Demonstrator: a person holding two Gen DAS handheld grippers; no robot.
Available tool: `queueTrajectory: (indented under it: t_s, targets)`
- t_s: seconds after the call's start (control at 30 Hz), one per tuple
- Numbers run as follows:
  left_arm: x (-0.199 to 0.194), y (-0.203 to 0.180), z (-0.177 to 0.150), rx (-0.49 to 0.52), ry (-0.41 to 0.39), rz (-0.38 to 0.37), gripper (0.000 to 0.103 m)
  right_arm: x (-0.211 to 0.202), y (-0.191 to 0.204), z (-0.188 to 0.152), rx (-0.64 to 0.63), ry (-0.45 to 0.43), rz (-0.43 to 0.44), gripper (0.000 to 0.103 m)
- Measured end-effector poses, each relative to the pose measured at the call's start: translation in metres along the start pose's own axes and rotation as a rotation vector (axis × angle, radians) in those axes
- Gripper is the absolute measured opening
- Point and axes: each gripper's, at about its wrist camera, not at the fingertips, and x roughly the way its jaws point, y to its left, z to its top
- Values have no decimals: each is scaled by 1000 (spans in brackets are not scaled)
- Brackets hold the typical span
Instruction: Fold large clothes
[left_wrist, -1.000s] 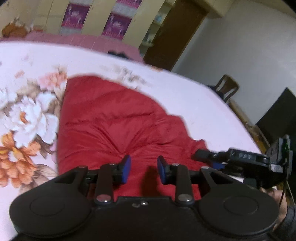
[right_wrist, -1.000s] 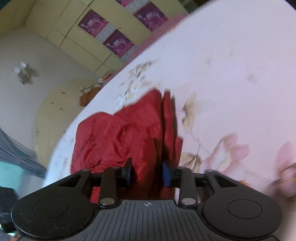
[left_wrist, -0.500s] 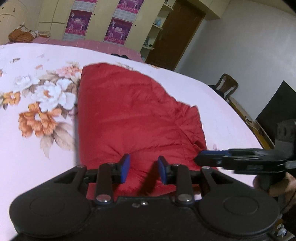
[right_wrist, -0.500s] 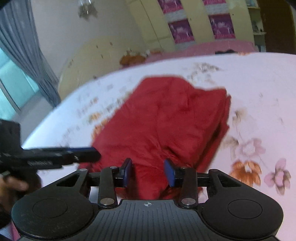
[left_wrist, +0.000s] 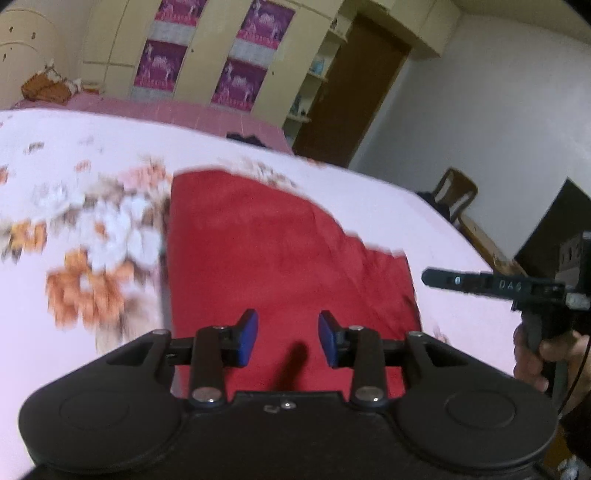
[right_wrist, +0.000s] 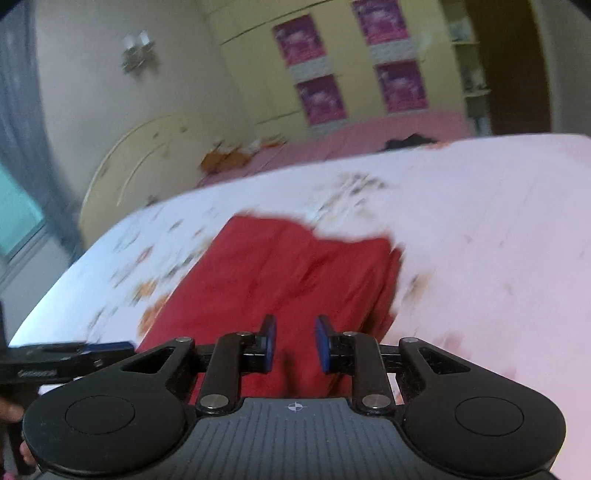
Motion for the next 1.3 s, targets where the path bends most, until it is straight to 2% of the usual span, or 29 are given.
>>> queueTrajectory:
  t_s: [0.1,0.17,0.33,0.4,0.53,0.67,0.77,0.87,1.03,1.13,1.3]
  targets:
    - [25,11,24,3,-11,-5,33,23,-12,15,15,8,-24,23]
    - [47,18,31,12,24,4,33,37,-14,16,-5,28,-51,23]
    - [76,31,22,-1,105,-10,33,74,-36,-11,26,163,-113,23]
    - [73,31,29,12,120,-24,33,70,-40,-10,41,157,-121,23]
    - [69,42,58,50,71,-29,33,50,-24,22,19,42,-117,23]
    - [105,48,89,64,81,-39,33,90,8,55,-64,64,-62,23]
    - [135,43,101,88,119,-62,33,128,19,59,-99,116,-63,23]
    - [158,38,104,115,161,-74,36,152,14,52,-89,167,-105,23]
    - [183,52,94,62,210,-93,35,167,-9,39,-23,186,-124,23]
    - [190,52,89,49,225,-92,35,174,-16,33,-1,175,-124,23]
    - [186,43,91,109,230,-50,35,171,-13,35,2,173,-133,23]
